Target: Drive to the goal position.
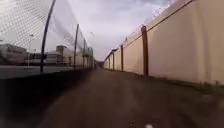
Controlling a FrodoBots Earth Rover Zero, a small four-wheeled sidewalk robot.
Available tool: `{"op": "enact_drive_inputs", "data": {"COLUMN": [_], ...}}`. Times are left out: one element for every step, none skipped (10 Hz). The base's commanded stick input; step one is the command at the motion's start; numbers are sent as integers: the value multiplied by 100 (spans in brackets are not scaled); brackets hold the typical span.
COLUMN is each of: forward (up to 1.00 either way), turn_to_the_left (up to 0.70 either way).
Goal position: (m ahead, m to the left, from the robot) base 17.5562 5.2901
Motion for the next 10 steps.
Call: {"op": "enact_drive_inputs", "data": {"forward": [100, 100, 100, 100, 100, 100, 100, 100, 100, 100], "turn_to_the_left": [0, 0, 0, 0, 0, 0, 0, 0, 0, 0]}}
